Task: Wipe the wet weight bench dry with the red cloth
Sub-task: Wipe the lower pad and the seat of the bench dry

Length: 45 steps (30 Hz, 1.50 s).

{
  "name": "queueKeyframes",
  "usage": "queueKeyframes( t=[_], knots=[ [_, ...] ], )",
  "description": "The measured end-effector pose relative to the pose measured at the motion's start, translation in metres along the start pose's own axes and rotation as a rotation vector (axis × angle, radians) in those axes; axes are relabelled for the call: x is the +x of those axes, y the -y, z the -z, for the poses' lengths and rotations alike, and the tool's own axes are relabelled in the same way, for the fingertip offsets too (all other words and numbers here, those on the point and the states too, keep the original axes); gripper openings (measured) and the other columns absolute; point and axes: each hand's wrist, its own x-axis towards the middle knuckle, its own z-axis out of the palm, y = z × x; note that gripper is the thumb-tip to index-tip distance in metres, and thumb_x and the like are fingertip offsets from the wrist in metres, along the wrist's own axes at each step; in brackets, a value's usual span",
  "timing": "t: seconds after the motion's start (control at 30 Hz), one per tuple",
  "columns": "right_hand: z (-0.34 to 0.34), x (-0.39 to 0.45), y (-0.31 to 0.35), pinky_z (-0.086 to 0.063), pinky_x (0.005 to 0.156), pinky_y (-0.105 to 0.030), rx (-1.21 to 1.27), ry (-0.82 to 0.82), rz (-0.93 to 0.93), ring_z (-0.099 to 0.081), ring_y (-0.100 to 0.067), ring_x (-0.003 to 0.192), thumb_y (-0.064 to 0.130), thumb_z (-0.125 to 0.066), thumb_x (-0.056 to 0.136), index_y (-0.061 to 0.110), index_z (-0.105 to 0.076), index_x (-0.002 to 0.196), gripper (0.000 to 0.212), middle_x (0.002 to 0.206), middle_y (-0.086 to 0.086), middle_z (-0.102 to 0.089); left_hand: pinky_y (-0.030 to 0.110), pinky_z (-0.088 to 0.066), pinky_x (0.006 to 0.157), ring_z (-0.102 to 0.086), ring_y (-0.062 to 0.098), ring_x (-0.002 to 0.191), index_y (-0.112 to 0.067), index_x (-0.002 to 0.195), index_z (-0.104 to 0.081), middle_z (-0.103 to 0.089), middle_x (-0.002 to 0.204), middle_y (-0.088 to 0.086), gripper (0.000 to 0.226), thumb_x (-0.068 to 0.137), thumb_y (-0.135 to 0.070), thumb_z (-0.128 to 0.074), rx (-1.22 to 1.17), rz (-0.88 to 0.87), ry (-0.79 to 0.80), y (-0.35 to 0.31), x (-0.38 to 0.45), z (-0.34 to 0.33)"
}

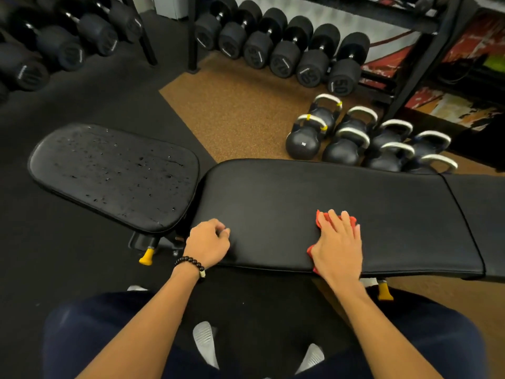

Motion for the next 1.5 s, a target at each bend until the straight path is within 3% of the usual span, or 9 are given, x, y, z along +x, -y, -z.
queueKeyframes(
  t=[0.3, 0.43, 0.57, 0.8, 0.87, 0.97, 1.1, 1.27, 1.5],
  knots=[
    [-0.045, -0.025, 0.151, -0.014, 0.122, -0.046, 0.122, 0.163, 0.712, -0.027, -0.033, 0.147, 0.020, -0.074, 0.076, 0.018, -0.041, 0.148, 0.080, 0.155, -0.009, -0.038, 0.027, -0.043, 0.069, -0.063, 0.018, 0.087, -0.024, 0.090, -0.065, -0.069, 0.095, 0.000, 0.008, 0.094, -0.026, -0.059, -0.140, 0.218, -0.130, 0.046, -0.007, 0.009],
    [-0.044, -0.013, 0.097, -0.043, 0.108, -0.042, 0.312, 0.020, 0.660, -0.049, -0.034, 0.126, 0.017, -0.061, 0.086, 0.015, -0.062, 0.125, 0.038, 0.138, -0.011, -0.049, 0.028, -0.043, 0.068, -0.064, 0.023, 0.090, -0.020, 0.091, -0.064, -0.069, 0.093, 0.004, 0.007, 0.093, -0.022, -0.057, -0.247, 0.349, -0.146, 0.065, -0.006, 0.006],
    [-0.048, -0.016, 0.089, -0.048, 0.089, -0.042, 0.285, -0.143, 0.732, -0.046, -0.025, 0.108, 0.014, -0.055, 0.080, 0.015, -0.071, 0.106, 0.030, 0.113, -0.006, -0.061, 0.033, -0.050, 0.079, -0.062, 0.026, 0.093, -0.016, 0.093, -0.063, -0.067, 0.091, 0.005, 0.012, 0.092, -0.017, -0.051, -0.460, 0.510, -0.189, 0.074, -0.003, 0.000],
    [-0.076, 0.024, 0.207, -0.047, 0.096, -0.039, 0.345, 0.217, 1.163, -0.061, -0.026, 0.108, 0.011, -0.069, 0.076, 0.012, -0.075, 0.105, 0.030, 0.113, -0.006, -0.070, 0.046, -0.058, 0.077, -0.065, 0.026, 0.100, -0.024, 0.098, -0.061, -0.067, 0.109, 0.007, 0.022, 0.099, -0.038, -0.044, -0.858, 0.650, -0.103, 0.080, 0.012, 0.001],
    [-0.073, 0.067, 0.214, -0.051, 0.092, -0.036, 0.349, 0.235, 1.124, -0.063, -0.028, 0.102, 0.005, -0.077, 0.067, 0.008, -0.077, 0.098, 0.032, 0.107, -0.011, -0.072, 0.038, -0.055, 0.075, -0.066, 0.020, 0.095, -0.024, 0.108, -0.059, -0.065, 0.109, 0.001, 0.028, 0.101, -0.043, -0.040, -0.885, 0.655, -0.059, 0.080, 0.015, 0.008],
    [-0.071, 0.131, 0.201, -0.029, 0.108, -0.020, 0.458, 0.096, 0.923, -0.053, -0.021, 0.111, 0.015, -0.069, 0.081, 0.002, -0.075, 0.102, 0.025, 0.110, -0.018, -0.072, 0.036, -0.052, 0.079, -0.063, 0.014, 0.093, -0.022, 0.121, -0.054, -0.061, 0.116, 0.000, 0.030, 0.102, -0.040, -0.040, -0.905, 0.671, 0.052, 0.082, 0.018, 0.018],
    [-0.084, 0.169, 0.215, -0.020, 0.117, -0.047, 0.187, 0.205, 0.498, -0.032, -0.030, 0.142, 0.018, -0.049, 0.102, 0.008, -0.063, 0.126, 0.030, 0.146, -0.013, -0.048, 0.039, -0.050, 0.089, -0.063, 0.018, 0.101, -0.023, 0.125, -0.053, -0.061, 0.122, 0.002, 0.027, 0.102, -0.032, -0.041, -0.843, 0.663, 0.150, 0.085, 0.020, 0.023],
    [-0.076, 0.098, 0.231, -0.034, 0.110, -0.046, 0.046, 0.135, 0.670, -0.039, -0.031, 0.133, 0.027, -0.033, 0.084, 0.010, -0.052, 0.130, 0.053, 0.137, -0.006, -0.046, 0.040, -0.049, 0.089, -0.062, 0.021, 0.105, -0.022, 0.126, -0.052, -0.061, 0.119, 0.004, 0.028, 0.103, -0.029, -0.037, -0.834, 0.650, 0.163, 0.083, 0.016, 0.020],
    [-0.054, -0.004, 0.185, -0.028, 0.116, -0.039, 0.230, 0.266, 0.952, -0.041, -0.026, 0.141, 0.010, -0.075, 0.065, 0.013, -0.055, 0.139, 0.077, 0.147, -0.005, -0.051, 0.047, -0.047, 0.099, -0.056, 0.025, 0.118, -0.016, 0.134, -0.048, -0.057, 0.130, 0.005, 0.036, 0.100, -0.028, -0.047, -0.931, 0.657, 0.097, 0.062, 0.001, 0.014]
  ],
)
